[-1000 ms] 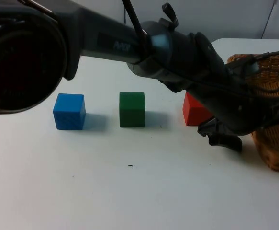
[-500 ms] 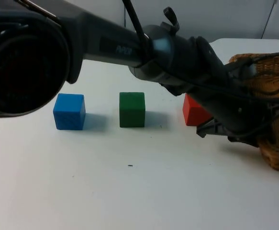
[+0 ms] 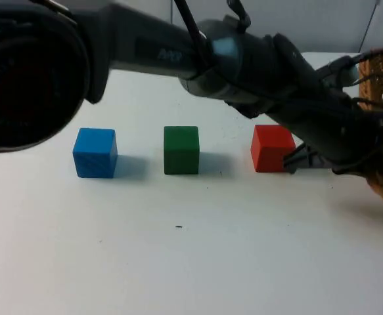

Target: Pick up the basket with the left hand and place the blue cube into the basket with the right hand.

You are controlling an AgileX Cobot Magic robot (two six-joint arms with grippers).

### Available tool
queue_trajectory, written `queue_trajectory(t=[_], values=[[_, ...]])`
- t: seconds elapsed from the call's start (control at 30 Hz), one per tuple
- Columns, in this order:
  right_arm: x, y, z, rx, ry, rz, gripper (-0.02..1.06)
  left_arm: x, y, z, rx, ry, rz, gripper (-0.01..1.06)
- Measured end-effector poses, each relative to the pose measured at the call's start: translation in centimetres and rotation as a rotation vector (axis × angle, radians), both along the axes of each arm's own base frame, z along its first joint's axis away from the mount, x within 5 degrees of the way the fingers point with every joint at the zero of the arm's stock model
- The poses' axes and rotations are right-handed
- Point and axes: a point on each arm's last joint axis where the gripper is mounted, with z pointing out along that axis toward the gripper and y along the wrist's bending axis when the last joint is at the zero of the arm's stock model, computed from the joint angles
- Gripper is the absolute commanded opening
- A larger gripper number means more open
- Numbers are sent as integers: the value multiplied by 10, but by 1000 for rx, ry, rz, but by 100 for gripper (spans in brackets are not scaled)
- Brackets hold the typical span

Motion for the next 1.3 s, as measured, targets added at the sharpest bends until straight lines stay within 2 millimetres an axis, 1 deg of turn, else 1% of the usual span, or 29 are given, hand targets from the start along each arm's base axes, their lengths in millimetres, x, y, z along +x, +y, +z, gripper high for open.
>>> queue_trajectory(t=[0.03,0.07,0.1,0.13,0.2,0.27,0.3,0.33,0.4,0.43,0.47,0.5,0.57,0.6,0.63,0.67,0.7,0.73,0.8,0.83,0.87,0.97,1.0,1.03,1.1,1.17,1.2,1.3], values=[[0,0,0,0,0,0,104,0,0,11,-5,-19,-2,0],[0,0,0,0,0,0,104,1,3,31,-7,-59,-4,0],[0,0,0,0,0,0,104,1,4,44,-7,-85,-8,0],[0,0,0,0,0,0,104,1,4,44,-7,-85,-8,0],[0,0,0,0,0,0,104,4,10,68,-1,-124,-6,0],[0,0,0,0,0,0,104,9,21,86,20,-143,9,0],[0,0,0,0,0,0,104,9,21,86,20,-143,9,0],[0,0,0,0,0,0,104,12,27,94,30,-162,17,0],[0,0,0,0,0,0,104,17,46,103,50,-160,50,0],[0,0,0,0,0,0,104,18,56,103,64,-146,66,0],[0,0,0,0,0,0,104,18,56,103,64,-146,66,0],[0,0,0,0,0,0,104,18,67,107,73,-142,84,0],[0,0,0,0,0,0,104,15,95,106,110,-122,121,0],[0,0,0,0,0,0,104,11,109,100,136,-104,137,0],[0,0,0,0,0,0,104,7,124,102,148,-106,159,0],[0,0,0,0,0,0,104,7,124,102,148,-106,159,0],[0,0,0,0,0,0,104,1,141,101,166,-99,183,0],[0,0,0,0,0,0,104,-10,166,99,200,-100,200,0],[0,0,0,0,0,0,104,-22,199,110,219,-121,225,0],[0,0,0,0,0,0,104,-22,199,110,219,-121,225,0],[0,0,0,0,0,0,104,-29,214,112,228,-117,242,0],[1,0,0,0,5,0,104,-51,251,129,225,-141,289,0],[3,0,0,0,21,0,104,-58,260,131,230,-140,292,0],[3,0,0,0,21,0,104,-58,260,131,230,-140,292,0],[12,0,1,6,74,3,104,-72,277,139,232,-149,293,0],[24,3,5,19,132,36,104,-85,291,142,250,-141,281,0],[24,3,5,19,132,36,104,-85,291,142,250,-141,281,0],[43,10,19,49,139,105,104,-100,312,146,271,-120,279,0]])
